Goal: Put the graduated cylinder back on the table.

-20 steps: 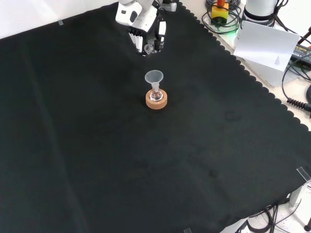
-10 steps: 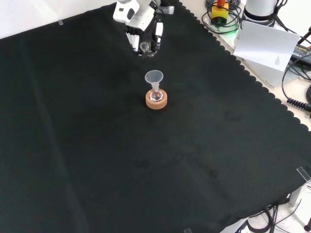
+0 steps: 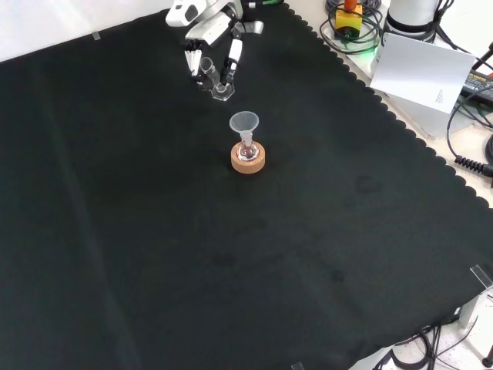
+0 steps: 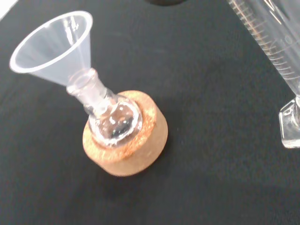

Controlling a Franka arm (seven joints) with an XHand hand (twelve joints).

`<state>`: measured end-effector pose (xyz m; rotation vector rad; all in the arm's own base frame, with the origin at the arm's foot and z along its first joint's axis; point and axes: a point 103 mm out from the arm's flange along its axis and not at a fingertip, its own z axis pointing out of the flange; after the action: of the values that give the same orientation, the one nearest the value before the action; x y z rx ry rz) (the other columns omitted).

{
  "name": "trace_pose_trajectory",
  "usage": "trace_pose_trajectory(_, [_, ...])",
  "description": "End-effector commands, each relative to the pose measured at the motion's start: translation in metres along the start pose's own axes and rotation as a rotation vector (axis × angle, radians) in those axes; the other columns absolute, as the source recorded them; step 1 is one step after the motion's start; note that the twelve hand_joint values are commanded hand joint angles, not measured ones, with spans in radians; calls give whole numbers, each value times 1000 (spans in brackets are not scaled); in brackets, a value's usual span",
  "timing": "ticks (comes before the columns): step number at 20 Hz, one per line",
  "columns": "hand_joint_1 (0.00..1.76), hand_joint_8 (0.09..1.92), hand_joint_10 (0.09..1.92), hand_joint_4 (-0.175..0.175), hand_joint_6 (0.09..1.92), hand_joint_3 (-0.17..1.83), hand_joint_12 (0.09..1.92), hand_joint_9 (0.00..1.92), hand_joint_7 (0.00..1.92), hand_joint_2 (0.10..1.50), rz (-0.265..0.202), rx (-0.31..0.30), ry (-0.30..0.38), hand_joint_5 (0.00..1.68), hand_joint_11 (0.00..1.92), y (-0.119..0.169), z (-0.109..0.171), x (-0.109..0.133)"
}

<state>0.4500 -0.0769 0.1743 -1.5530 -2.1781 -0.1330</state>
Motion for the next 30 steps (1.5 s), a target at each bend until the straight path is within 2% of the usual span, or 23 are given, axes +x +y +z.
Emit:
trace_pose_trajectory(1, [1247, 1113, 87, -175, 1119, 1, 769, 1441, 931, 1151, -15, -110, 99, 892, 1204, 19, 11, -25])
trace_pose_trajectory(9, [1246, 1119, 87, -175, 1125, 1, 770, 1434, 927, 1153, -35, -253, 202, 888, 1198, 40, 22, -44])
trace_pose_trajectory(17, [1243, 1138, 87, -175, 1142, 2, 774, 1423, 913, 1159, -54, -352, 247, 877, 1187, 58, 29, -57])
trace_pose_trajectory(23, [1242, 1144, 87, -175, 1148, 2, 776, 1417, 909, 1161, -62, -451, 249, 873, 1178, 64, 40, -64])
trace_pose_trajectory(30, [1240, 1155, 87, -175, 1159, 2, 780, 1406, 901, 1165, -57, -471, 282, 866, 1159, 75, 54, -70])
